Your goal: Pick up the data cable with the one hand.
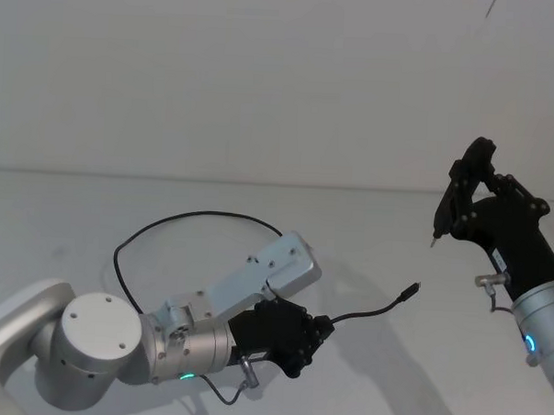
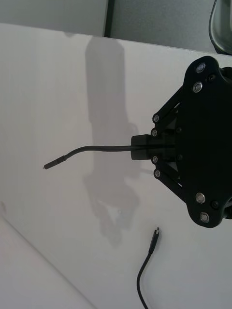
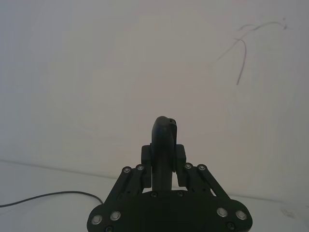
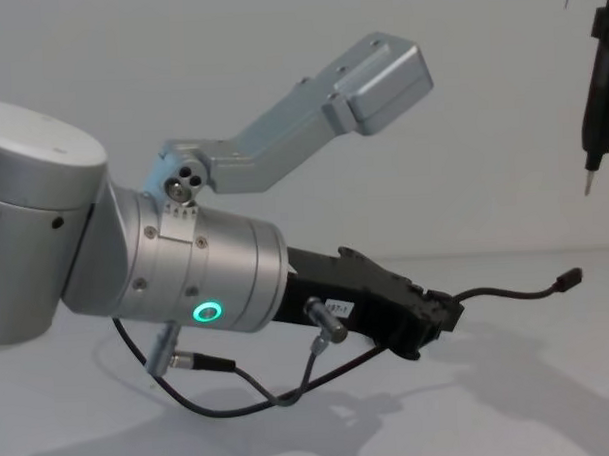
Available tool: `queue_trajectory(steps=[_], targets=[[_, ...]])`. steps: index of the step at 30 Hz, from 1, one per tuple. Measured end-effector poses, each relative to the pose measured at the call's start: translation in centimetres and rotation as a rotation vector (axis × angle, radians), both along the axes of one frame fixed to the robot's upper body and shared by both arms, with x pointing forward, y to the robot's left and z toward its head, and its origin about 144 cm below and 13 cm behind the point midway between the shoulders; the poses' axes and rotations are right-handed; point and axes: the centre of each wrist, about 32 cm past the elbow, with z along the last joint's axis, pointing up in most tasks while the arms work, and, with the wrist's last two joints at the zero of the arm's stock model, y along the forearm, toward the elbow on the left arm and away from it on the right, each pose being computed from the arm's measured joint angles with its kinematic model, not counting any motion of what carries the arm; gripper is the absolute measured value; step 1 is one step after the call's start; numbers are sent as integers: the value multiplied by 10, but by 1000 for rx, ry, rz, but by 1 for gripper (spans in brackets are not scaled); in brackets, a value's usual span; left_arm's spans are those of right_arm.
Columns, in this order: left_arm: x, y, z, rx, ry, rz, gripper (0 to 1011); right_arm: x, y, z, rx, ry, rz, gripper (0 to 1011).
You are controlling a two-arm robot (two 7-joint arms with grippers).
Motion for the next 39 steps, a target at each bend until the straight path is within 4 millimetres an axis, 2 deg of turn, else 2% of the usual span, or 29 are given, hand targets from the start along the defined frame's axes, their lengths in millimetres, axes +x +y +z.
queue_trajectory(steps=[17, 39], targets=[[-3, 5, 2, -3, -22, -22, 36, 2, -2, 13, 15, 132, -25, 279], [-4, 6, 2, -3, -28, -28, 36, 7, 10, 5, -85, 225, -40, 279]])
